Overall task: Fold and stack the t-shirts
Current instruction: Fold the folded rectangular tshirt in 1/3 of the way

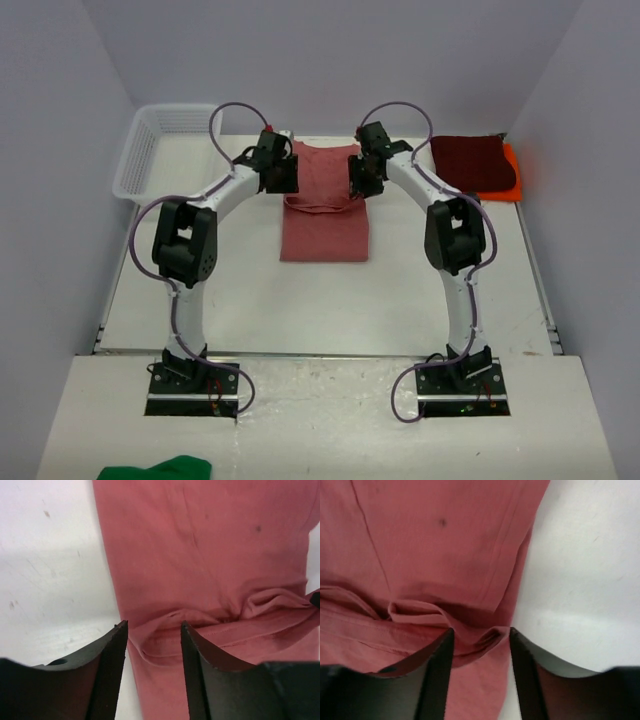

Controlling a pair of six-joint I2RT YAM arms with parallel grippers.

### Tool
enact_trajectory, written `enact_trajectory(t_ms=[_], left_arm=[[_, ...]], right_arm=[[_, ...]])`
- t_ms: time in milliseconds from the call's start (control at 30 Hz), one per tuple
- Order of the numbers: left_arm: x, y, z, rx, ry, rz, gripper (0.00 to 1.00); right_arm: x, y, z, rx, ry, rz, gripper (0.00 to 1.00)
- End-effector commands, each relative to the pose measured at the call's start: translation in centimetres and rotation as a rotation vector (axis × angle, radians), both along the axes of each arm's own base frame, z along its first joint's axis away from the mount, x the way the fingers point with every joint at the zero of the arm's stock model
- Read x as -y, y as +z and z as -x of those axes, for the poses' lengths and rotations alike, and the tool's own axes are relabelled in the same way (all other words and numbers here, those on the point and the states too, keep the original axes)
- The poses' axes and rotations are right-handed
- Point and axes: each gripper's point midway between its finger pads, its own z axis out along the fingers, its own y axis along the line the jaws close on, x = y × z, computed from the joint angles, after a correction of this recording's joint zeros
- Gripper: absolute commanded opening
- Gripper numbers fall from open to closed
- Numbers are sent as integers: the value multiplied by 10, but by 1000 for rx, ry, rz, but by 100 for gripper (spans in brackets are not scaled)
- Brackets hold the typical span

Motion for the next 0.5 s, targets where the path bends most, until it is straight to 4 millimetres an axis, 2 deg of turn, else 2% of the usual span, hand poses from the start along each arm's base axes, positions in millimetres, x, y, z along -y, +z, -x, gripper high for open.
enact_trajectory(t_ms=[0,33,67,100,133,167,200,233,300,333,367,400,433,467], left_arm=[[-20,40,-49,136,25,16,49],[-23,49,-51,139,24,36,49],[-30,59,-54,149,41,43,49],[-30,83,-53,184,47,60,49],[-26,97,-49,205,28,88,49],[-22,117,-39,229,23,125,49],[-17,126,-33,241,17,149,49],[-13,135,-26,249,4,172,49],[0,142,-5,241,-32,210,48],[9,142,4,227,-57,233,46],[21,146,16,227,-94,256,38],[30,131,28,192,-127,286,32],[36,126,36,178,-147,296,23],[49,122,49,159,-183,306,0]], right_arm=[[19,47,-47,157,-16,56,52],[22,68,-58,213,-30,61,55],[28,85,-60,250,-36,72,61],[33,96,-60,272,-44,80,64],[39,99,-57,276,-60,100,67],[43,120,-51,305,-73,91,68],[44,123,-43,301,-72,88,69],[46,111,-31,263,-67,83,69],[48,111,-12,240,-99,56,69],[47,109,8,222,-85,26,68],[45,108,19,213,-89,9,68],[42,108,24,233,-87,-9,66],[47,99,46,211,-92,-9,55],[43,96,55,194,-86,-39,40]])
